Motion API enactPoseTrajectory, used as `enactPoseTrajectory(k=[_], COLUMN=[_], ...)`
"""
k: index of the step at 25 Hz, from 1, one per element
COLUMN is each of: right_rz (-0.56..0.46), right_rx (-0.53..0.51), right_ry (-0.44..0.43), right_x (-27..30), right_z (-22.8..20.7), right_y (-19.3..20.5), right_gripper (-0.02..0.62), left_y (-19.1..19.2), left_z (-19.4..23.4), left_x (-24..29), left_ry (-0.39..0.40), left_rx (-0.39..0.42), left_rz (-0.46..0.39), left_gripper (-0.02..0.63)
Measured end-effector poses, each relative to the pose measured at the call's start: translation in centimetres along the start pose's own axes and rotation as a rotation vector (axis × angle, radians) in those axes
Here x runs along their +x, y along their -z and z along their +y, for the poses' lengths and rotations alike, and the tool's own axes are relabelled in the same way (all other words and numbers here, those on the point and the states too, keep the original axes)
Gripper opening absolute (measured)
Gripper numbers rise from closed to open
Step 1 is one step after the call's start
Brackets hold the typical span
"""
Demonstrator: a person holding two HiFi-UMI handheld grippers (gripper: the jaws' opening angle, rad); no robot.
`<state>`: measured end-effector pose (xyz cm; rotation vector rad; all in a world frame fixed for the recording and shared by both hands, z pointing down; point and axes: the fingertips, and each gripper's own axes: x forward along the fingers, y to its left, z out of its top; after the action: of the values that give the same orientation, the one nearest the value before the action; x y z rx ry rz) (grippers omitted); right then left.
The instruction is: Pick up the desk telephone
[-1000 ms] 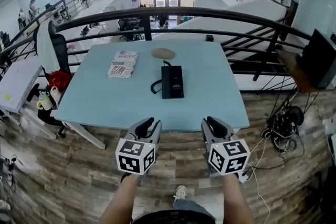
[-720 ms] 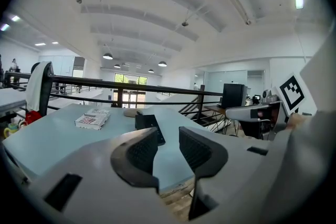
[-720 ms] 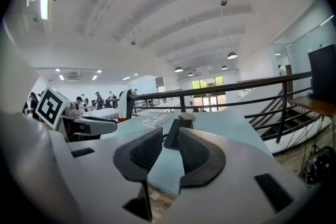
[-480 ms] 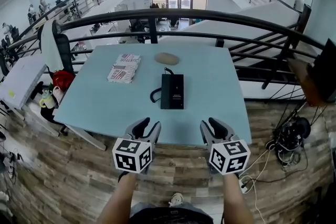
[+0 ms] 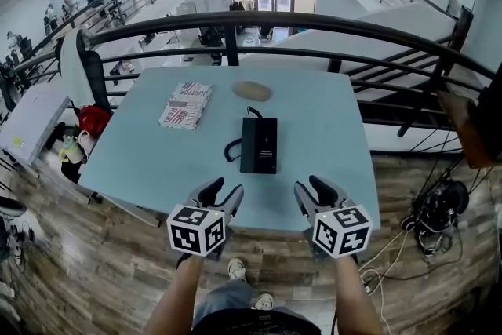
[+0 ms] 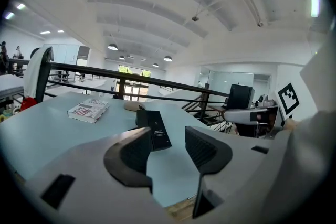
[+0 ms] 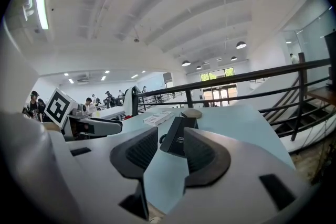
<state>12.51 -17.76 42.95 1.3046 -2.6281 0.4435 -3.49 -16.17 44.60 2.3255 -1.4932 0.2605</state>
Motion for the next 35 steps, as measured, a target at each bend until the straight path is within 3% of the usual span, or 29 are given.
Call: enactPoseTrajectory(k=[8,19,27,35], right_rz=[0.045,0.15,0.245,0.359], right_rx=[0.023,0.106,0.213,0.325], right_ry=[-0.039,-0.041,-0.068,-0.135], right_x=[5.6,15.6,21.4,25.2], right_z=[-1.6,-5.4,-7.4,-8.5], right_y=[0.3,1.1,3.3,6.3], right_gripper=[0.15,0.172,0.203,0.256], left_y=[-0.2,0.1,1.9,2.3], left_z=[3.4,10.2,13.1,13.7], left_x=[5.3,14.2,19.9,23.6], left_ry=[0.06,0.149,0.274,0.404], left_rx=[-0.066,-0.156,-0.255,-0.37], left_rz=[0.036,0.161,0.297,0.377], left_gripper=[0.202,0.215,0.244,0.272])
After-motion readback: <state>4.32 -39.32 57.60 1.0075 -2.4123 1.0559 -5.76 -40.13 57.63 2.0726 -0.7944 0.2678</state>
